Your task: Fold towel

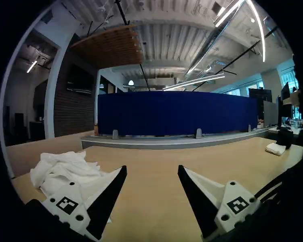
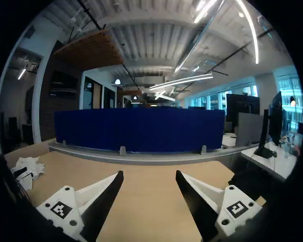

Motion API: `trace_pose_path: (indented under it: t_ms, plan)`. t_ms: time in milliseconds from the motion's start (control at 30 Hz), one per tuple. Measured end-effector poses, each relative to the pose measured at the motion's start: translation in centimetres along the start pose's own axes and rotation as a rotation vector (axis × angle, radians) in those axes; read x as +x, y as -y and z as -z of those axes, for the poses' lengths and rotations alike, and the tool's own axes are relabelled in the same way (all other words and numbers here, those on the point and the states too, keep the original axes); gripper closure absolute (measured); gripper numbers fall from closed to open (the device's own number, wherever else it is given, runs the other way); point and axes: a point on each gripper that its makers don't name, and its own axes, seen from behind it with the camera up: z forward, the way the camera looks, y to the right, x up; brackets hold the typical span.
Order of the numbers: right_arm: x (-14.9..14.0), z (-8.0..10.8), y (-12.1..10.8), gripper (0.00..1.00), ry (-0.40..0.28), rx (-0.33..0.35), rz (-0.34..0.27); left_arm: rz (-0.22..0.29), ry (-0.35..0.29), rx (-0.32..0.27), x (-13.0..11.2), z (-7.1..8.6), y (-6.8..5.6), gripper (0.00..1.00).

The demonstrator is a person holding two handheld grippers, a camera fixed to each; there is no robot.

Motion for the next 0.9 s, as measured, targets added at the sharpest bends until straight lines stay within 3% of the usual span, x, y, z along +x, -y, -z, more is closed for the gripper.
trace_pose_path:
  t_ms: [467,900]
  plan:
    - [-7.0,-0.2,-3.4,0.0,-0.026,-0.027,0.028,0.0,0.0,0.0,0.0,0.0,0.1,0.06]
    - [-10.7,-0.8,-4.2,0.0,-0.036,-0.058,-0.059,0.0,0.0,0.0,0.0,0.0,0.1,0.06]
